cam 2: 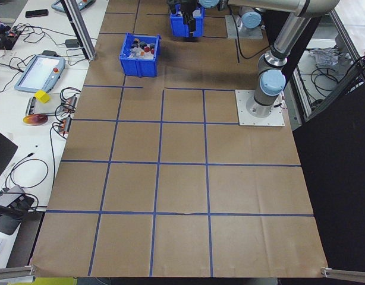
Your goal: Place button box in front
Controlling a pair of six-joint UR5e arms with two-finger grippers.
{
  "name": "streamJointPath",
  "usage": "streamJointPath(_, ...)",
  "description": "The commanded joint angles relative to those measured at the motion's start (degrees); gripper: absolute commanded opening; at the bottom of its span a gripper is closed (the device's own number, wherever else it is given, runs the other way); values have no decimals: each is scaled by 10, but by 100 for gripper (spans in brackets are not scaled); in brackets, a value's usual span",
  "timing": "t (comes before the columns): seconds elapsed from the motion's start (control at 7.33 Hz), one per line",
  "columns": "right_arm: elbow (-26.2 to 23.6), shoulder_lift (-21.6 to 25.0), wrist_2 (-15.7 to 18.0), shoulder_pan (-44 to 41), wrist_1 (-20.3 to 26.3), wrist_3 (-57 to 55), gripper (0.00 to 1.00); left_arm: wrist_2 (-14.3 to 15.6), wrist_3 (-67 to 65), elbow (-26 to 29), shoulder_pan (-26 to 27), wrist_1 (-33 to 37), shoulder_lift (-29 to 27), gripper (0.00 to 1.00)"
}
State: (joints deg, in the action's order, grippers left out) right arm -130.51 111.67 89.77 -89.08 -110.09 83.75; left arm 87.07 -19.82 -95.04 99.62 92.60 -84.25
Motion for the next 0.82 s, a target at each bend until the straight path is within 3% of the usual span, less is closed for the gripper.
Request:
streamJointPath(0.0,3,-6,0,-84,-32,-89,7,4,189,-2,-7,11,32,99)
streamJointPath(0.14,6,-7,-1,-116,-49,-114,7,37,196,-8,-7,12,46,99)
streamJointPath(0.27,8,-25,0,-141,-67,-132,7,52,196,-22,-7,12,60,99)
streamJointPath(0.68,66,-116,5,-247,-85,-228,7,47,196,-24,-33,13,83,100)
